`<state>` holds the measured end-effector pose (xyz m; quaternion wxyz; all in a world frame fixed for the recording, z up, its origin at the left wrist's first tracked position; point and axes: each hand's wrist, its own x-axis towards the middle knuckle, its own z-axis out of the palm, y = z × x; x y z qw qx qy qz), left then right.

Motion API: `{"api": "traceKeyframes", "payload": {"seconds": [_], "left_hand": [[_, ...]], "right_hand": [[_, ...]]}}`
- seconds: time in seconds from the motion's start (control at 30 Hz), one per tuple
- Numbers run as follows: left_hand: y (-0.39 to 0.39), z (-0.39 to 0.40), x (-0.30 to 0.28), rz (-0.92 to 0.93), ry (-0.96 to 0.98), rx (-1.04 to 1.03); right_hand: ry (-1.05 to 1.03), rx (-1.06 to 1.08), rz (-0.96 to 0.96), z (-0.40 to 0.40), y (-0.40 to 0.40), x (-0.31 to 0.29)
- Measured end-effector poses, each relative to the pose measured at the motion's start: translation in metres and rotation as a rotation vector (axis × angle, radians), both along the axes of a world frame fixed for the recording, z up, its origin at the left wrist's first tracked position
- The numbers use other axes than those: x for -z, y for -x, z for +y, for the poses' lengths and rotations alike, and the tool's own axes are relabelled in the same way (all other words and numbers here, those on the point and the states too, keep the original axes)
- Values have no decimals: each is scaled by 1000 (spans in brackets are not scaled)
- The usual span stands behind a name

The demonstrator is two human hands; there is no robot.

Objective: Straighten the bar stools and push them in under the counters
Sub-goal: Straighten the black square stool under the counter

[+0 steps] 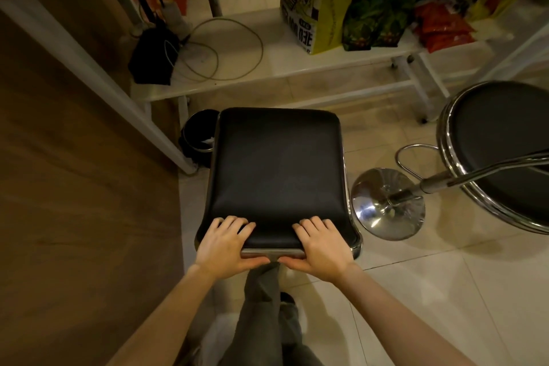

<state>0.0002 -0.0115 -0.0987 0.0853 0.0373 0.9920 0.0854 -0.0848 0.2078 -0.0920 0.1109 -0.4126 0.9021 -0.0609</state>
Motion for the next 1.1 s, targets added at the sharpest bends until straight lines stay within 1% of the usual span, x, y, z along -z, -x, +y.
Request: {"api": "traceKeyframes", "payload": {"seconds": [0.23,0.37,0.57,0.63,0.77,0.9,1.1], "left_hand": [[18,-17,3,13,22,13],[39,-20,1,61,10,-5],[78,-20,-15,124,26,-15],[85,-23,-15,94,39,-19],[81,-29,3,34,10,-18],[87,-29,9,53,26,-33],[102,-17,5,48,-4,-73]], "right_hand": [[20,-6,57,-15,14,5],[39,-25,101,-20,40,4],[-2,-35,209,-24,82,-5],[-23,-34,197,-27,88,-4],[31,-39,155,-31,81,11],[34,-14,155,-31,90,14],[2,-74,172,-24,113,14]]}}
